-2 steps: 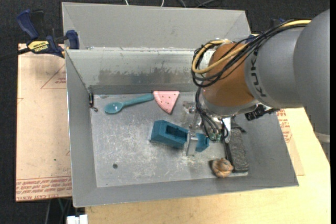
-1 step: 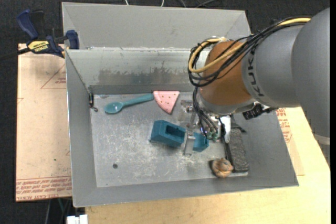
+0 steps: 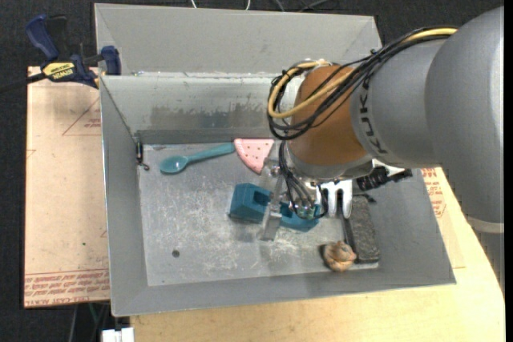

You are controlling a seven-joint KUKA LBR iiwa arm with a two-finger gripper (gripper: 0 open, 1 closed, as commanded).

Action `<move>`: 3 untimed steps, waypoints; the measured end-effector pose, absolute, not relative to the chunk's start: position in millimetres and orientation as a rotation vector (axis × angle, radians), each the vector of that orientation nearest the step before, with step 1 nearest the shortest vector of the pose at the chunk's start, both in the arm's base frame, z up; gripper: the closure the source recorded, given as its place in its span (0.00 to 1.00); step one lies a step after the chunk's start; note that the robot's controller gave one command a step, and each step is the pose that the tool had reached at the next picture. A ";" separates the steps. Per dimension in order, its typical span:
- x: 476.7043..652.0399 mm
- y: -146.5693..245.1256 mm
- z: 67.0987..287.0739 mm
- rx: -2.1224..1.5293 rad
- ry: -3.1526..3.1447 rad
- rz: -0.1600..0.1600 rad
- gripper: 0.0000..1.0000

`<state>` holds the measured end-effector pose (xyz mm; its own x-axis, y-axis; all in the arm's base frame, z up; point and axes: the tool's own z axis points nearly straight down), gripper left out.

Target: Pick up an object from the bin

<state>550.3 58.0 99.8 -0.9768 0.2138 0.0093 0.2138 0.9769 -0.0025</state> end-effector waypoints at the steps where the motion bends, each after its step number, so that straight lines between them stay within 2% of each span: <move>1: 550.1 55.1 68.8 -0.543 -3.098 0.000 0.00; 2: 548.2 42.9 71.5 -0.580 -3.088 -0.004 1.00; 3: 548.3 42.9 71.6 -0.579 -3.088 -0.003 1.00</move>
Offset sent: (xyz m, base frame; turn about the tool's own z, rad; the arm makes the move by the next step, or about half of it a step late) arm -0.0039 -0.0161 -0.0298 0.1573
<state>548.3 42.9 71.6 -0.9320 0.3624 0.0004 0.3624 0.9320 0.0022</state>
